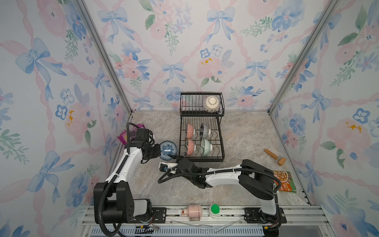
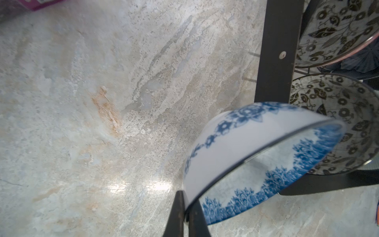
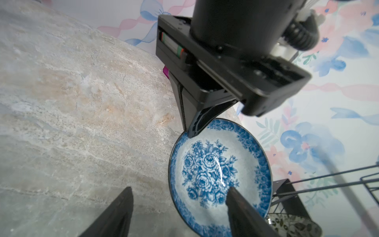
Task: Load bowls into a dish rack
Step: Pass the bowl.
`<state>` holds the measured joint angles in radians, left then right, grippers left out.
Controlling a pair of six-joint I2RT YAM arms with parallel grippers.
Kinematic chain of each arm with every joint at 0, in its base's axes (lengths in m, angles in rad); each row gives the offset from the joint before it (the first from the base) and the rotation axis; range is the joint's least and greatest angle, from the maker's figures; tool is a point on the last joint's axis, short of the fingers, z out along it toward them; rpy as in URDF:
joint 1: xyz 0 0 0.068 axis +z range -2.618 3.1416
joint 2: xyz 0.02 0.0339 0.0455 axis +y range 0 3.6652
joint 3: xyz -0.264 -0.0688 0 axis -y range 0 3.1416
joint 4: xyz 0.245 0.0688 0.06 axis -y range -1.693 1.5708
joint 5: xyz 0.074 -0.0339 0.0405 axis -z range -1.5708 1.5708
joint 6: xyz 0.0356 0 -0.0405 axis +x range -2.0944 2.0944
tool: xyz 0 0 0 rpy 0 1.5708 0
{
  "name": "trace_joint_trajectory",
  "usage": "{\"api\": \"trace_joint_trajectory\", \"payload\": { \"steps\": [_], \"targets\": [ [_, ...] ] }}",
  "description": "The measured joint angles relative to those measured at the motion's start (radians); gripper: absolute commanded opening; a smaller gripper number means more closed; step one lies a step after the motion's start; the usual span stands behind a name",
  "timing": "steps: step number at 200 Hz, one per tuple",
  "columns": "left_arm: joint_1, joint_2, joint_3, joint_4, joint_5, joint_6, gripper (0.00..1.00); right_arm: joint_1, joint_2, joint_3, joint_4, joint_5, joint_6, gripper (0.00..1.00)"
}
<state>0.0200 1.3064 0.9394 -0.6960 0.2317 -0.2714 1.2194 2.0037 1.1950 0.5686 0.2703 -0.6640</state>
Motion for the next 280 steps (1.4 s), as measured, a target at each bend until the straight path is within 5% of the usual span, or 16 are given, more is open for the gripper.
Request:
{"api": "trace_joint_trajectory", "payload": {
  "steps": [74,144,280],
  "targets": [
    [-0.013,-0.030,0.003,-0.010,0.004,-0.021,0.00,-0.001,0.032,0.119,-0.197,-0.032,-0.062,0.51],
    [-0.013,-0.042,0.006,-0.010,0.022,-0.027,0.00,-0.001,0.132,0.259,-0.330,0.059,-0.046,0.37],
    [-0.014,-0.044,0.008,-0.011,0.023,-0.028,0.00,-0.008,0.159,0.288,-0.340,0.172,-0.025,0.13]
  ]
}}
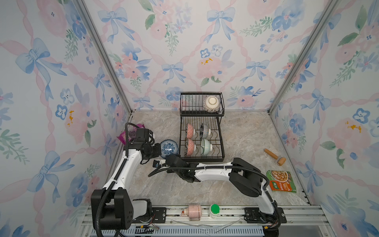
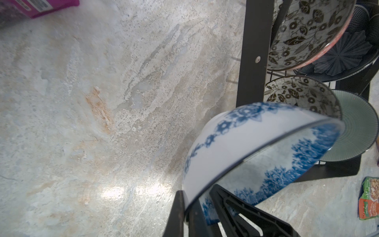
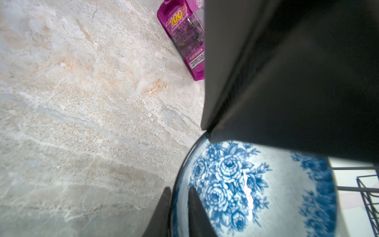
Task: Load bowls into a dish rack
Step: Pass the bowl.
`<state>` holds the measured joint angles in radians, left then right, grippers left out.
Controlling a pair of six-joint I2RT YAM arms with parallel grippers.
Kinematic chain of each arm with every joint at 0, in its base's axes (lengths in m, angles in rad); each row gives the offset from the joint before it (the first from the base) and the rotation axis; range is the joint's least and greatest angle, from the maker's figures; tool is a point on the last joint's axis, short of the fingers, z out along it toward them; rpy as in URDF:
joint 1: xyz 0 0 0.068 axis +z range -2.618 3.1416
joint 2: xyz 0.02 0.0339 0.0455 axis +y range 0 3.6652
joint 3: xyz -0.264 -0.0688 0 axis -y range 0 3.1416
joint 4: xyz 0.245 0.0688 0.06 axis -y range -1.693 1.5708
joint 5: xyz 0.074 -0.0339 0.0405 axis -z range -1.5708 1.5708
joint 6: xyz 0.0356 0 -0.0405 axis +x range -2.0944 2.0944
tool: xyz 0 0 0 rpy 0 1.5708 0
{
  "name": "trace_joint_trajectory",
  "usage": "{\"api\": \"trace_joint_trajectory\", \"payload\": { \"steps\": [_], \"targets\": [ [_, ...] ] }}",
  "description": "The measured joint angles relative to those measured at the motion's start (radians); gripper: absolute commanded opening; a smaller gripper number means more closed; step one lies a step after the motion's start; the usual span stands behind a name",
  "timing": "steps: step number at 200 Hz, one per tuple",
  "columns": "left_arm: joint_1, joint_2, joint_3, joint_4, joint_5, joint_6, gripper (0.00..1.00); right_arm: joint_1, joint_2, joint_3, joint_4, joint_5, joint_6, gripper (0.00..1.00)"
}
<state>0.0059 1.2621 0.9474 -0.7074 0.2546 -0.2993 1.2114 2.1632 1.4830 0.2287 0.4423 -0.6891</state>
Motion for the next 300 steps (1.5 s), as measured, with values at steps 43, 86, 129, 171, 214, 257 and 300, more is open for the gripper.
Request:
{"api": "trace_joint_trajectory", "payload": {
  "steps": [43,86,129,171,214,257,300],
  "targets": [
    [-0.007,0.000,0.010,-0.003,-0.002,0.008,0.00,0.002,0.000,0.000,0.000,-0.003,-0.028,0.05],
    [-0.007,0.000,0.010,-0.006,-0.003,0.008,0.00,0.003,0.000,0.000,0.000,-0.004,-0.031,0.00],
    [-0.005,0.000,0.023,-0.006,0.012,-0.006,0.25,0.002,0.000,-0.001,0.010,-0.006,-0.011,0.00],
    [0.052,-0.075,0.124,0.003,0.054,-0.049,0.97,-0.001,-0.006,-0.019,-0.033,-0.058,0.071,0.00],
    [0.199,-0.205,0.180,0.047,0.056,-0.091,0.98,-0.017,-0.083,-0.019,-0.113,-0.146,0.193,0.00],
    [0.233,-0.392,0.112,0.159,0.043,-0.114,0.98,-0.100,-0.203,0.064,-0.239,-0.365,0.437,0.00],
    [0.233,-0.506,-0.035,0.349,0.164,-0.115,0.98,-0.271,-0.333,0.113,-0.216,-0.563,0.763,0.00]
  ]
}}
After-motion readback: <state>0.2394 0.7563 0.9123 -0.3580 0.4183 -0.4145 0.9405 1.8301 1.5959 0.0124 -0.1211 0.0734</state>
